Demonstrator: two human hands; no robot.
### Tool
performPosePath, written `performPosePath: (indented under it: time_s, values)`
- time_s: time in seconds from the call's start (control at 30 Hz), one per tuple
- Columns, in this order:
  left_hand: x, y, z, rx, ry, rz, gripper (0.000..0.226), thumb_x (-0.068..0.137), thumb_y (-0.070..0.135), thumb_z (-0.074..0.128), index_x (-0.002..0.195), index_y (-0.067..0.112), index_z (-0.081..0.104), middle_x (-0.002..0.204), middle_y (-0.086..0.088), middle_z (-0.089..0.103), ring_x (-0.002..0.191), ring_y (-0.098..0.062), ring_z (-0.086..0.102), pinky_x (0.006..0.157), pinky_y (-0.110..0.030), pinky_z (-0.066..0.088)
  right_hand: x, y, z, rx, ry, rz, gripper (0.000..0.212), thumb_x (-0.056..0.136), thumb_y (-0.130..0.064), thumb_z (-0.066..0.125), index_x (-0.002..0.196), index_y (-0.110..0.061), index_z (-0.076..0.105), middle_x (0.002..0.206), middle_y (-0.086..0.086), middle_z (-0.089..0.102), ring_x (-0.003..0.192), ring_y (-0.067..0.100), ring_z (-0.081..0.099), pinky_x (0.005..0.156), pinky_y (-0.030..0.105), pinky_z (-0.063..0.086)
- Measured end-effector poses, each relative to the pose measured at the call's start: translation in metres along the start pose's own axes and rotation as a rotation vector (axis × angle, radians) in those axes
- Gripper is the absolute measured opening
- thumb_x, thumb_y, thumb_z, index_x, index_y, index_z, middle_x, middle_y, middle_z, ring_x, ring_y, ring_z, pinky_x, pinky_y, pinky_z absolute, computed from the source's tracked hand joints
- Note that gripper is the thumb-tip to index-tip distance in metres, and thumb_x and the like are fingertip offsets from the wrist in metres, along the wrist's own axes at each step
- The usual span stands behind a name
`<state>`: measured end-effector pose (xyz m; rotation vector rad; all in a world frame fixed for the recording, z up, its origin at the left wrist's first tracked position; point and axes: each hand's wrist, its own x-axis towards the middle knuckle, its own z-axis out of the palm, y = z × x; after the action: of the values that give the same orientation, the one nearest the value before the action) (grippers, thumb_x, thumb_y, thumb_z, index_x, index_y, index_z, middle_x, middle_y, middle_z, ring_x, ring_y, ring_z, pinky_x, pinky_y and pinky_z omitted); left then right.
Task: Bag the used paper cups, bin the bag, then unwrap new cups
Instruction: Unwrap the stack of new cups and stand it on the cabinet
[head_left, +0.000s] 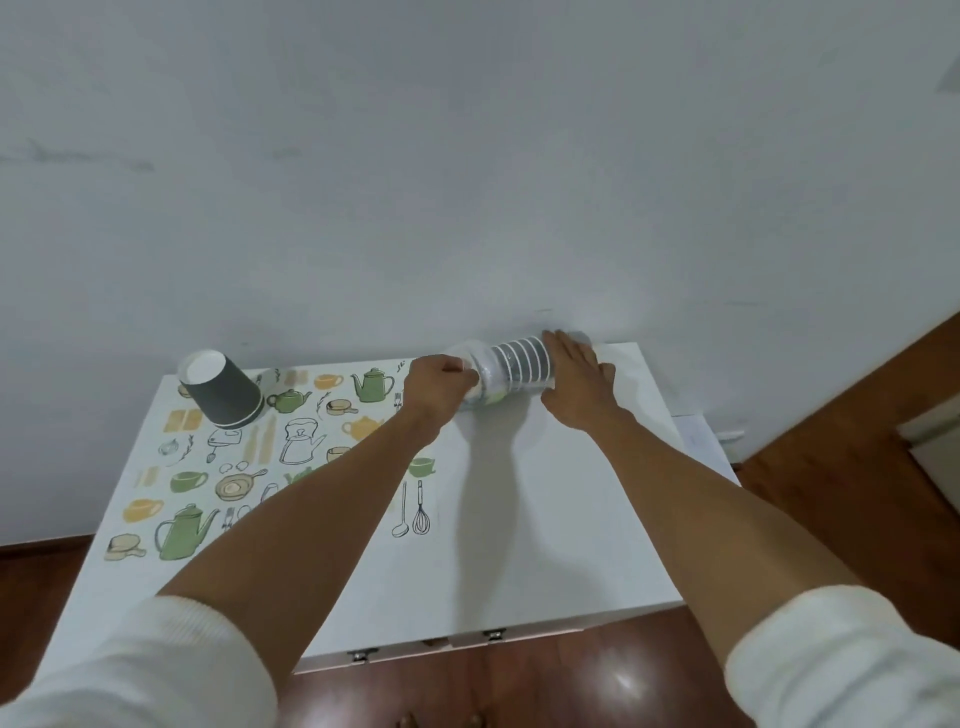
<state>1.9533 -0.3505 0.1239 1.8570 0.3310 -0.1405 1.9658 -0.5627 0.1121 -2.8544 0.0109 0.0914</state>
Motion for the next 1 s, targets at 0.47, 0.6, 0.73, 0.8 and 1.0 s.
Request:
performPosePath:
  time_s: [0.47,0.6,0.73,0.8,1.0]
  values:
    - [0.034,-0.051,-0.102,0.0,0.068,-0.002,0.021,0.091,0.01,0.07,0.111,0.014,0.072,0.103,-0.001,0.069,0.086,-0.018,0.061,0.08,-0.032,0.048,0.013,-0.051,0.052,-0.149,-0.104,-0.099,0.073,0.087,0.0,0.06,0.148,-0.02,0.026,0.131,0.013,0.043,0.112,0.038,0.052,0.086,0.046,0.047]
    - [0.032,-0.067,-0.119,0.104,0.087,0.024,0.042,0.094,0.011,0.064,0.136,0.014,0.064,0.121,-0.004,0.067,0.109,-0.023,0.064,0.097,-0.04,0.054,0.013,-0.056,0.058,-0.1,-0.13,-0.09,0.074,0.091,0.002,0.053,0.155,-0.02,0.023,0.133,0.018,0.038,0.113,0.039,0.055,0.088,0.048,0.053]
    - [0.029,-0.077,-0.127,0.119,0.038,0.002,0.057,0.095,-0.007,0.049,0.147,0.017,0.056,0.137,-0.006,0.061,0.111,-0.024,0.065,0.066,-0.025,0.049,0.013,-0.06,0.058,-0.137,-0.12,-0.051,0.062,0.091,0.004,0.054,0.148,-0.006,0.032,0.127,0.02,0.047,0.109,0.039,0.061,0.087,0.045,0.051]
    - [0.03,-0.084,-0.131,0.152,-0.011,0.013,0.065,0.095,-0.011,0.045,0.151,0.021,0.052,0.143,-0.007,0.057,0.12,-0.028,0.064,0.055,-0.021,0.044,0.012,-0.062,0.054,-0.145,-0.103,-0.016,0.045,0.088,0.006,0.055,0.131,-0.002,0.044,0.12,0.018,0.054,0.108,0.038,0.062,0.085,0.042,0.05]
    - [0.029,-0.094,-0.135,0.119,-0.232,0.056,0.087,0.087,-0.006,0.076,0.159,0.029,0.041,0.151,-0.004,0.048,0.118,-0.028,0.059,0.081,-0.029,0.052,0.009,-0.061,0.043,-0.264,-0.092,-0.024,0.028,0.087,0.003,0.055,0.114,-0.007,0.054,0.11,0.015,0.063,0.101,0.035,0.065,0.077,0.036,0.047]
